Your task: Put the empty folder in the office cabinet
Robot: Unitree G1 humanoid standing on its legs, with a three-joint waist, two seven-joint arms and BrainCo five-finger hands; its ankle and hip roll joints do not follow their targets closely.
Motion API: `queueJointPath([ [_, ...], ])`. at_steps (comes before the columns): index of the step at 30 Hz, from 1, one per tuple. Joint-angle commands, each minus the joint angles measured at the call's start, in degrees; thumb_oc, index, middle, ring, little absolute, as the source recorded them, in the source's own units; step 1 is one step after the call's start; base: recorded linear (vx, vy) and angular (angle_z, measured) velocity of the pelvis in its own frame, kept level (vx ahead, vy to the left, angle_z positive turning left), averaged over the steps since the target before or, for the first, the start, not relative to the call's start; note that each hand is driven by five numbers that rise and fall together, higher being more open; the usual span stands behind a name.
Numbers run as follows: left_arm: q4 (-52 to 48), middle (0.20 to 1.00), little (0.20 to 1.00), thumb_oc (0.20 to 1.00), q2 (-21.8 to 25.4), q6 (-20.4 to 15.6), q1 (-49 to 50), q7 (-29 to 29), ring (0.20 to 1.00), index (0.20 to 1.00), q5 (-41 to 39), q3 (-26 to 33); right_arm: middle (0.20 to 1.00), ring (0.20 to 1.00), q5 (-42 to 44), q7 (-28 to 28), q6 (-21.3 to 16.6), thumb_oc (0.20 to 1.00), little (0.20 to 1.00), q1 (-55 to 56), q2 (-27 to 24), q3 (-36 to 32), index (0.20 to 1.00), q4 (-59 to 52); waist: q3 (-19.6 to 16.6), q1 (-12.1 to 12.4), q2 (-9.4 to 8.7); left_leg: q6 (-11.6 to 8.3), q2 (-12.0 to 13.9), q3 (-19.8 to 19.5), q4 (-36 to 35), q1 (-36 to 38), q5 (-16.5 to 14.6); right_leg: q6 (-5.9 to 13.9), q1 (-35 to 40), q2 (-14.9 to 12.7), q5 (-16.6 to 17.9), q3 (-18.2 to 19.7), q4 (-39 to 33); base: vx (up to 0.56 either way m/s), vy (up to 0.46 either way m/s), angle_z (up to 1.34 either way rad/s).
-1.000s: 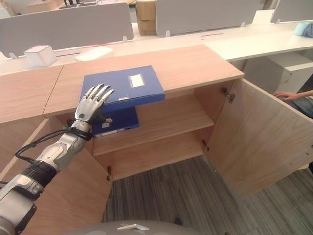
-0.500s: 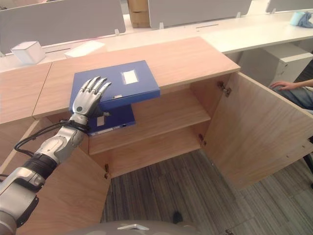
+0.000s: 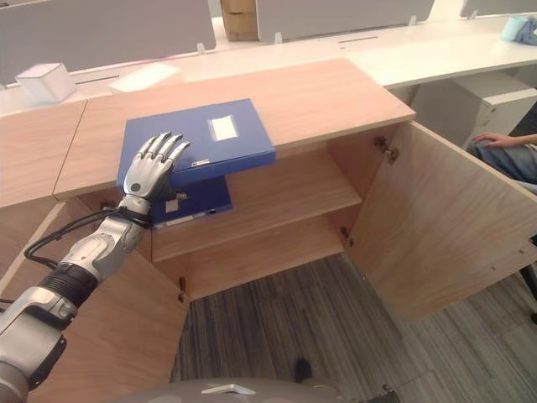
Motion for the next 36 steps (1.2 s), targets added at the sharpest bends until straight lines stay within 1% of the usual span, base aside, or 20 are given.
queueJointPath([
  [1,4.83,1.0,1.0,1.0,2.59,0.72,-9.55,1.96,1.0,1.0,0.38,0.38,1.0,1.0,2.11,-1.13,-1.54,1.0,1.0,-1.43,-1.8,2.76,1.0,0.15,-0.84,-0.87,-1.82,-3.73,2.83,-1.39,-0.56,-0.28,-5.06,4.31,3.5,-1.16,-3.52,-1.66,0.17,0.0,0.0,0.0],
  [14,5.89,1.0,1.0,1.0,2.57,0.74,-10.23,2.13,1.0,1.0,0.04,-0.19,1.0,1.0,2.46,-1.44,-1.95,1.0,1.0,-1.55,-2.13,2.96,1.0,-1.21,0.37,-0.72,-2.46,-3.78,3.08,-1.71,-0.56,-1.94,-4.47,4.35,1.96,-1.0,-2.96,-1.78,0.17,0.0,0.0,0.0],
  [15,6.01,0.341,0.341,0.341,2.58,0.76,-10.4,2.16,0.341,0.341,-0.11,-0.28,1.0,1.0,2.57,-1.45,-2.02,1.0,1.0,-1.57,-2.18,3.06,1.0,-1.42,0.39,-0.71,-2.52,-3.84,3.13,-1.77,-0.56,-2.09,-4.41,4.36,1.79,-0.98,-2.92,-1.79,0.17,0.0,0.0,0.0],
  [16,6.13,0.2,0.2,0.2,2.54,0.73,-10.53,2.03,0.2,0.2,-0.47,-0.36,1.0,1.0,2.7,-1.48,-2.1,1.0,1.0,-1.47,-2.12,3.21,1.0,-1.65,0.39,-0.69,-2.59,-3.85,3.17,-1.83,-0.56,-2.18,-4.36,4.32,1.75,-0.92,-2.93,-1.78,0.17,0.0,0.0,0.0],
  [30,4.64,0.2,0.2,0.2,3.23,0.12,-8.92,1.58,0.2,0.2,-1.66,1.3,1.0,1.0,3.32,-1.16,-2.24,1.0,1.0,-0.99,-1.83,2.96,1.0,-2.18,-0.04,-0.5,-2.55,-3.93,3.12,-1.98,-0.56,-1.85,-4.43,4.26,2.15,-0.94,-3.23,-2.14,0.17,0.0,0.0,0.0],
  [33,3.18,0.2,0.2,0.2,3.49,-0.21,-8.39,1.6,0.2,0.2,-2.39,2.26,1.0,1.0,3.3,-1.21,-2.08,1.0,1.0,-1.05,-1.69,2.68,1.0,-1.82,-0.24,-0.34,-2.54,-3.95,3.11,-2.06,-0.56,-1.68,-4.47,4.23,2.37,-0.96,-3.31,-2.32,0.17,0.0,0.0,0.0],
  [36,-0.86,0.2,0.2,0.2,3.58,-0.78,-6.42,1.83,0.2,0.2,-4.22,5.08,1.0,1.0,3.18,-1.16,-1.85,1.0,1.0,-1.1,-1.49,2.29,1.0,-1.53,-0.39,-0.09,-2.5,-3.96,3.08,-2.2,-0.56,-1.37,-4.5,4.16,2.73,-0.95,-3.48,-2.34,0.17,0.0,0.0,0.0],
])
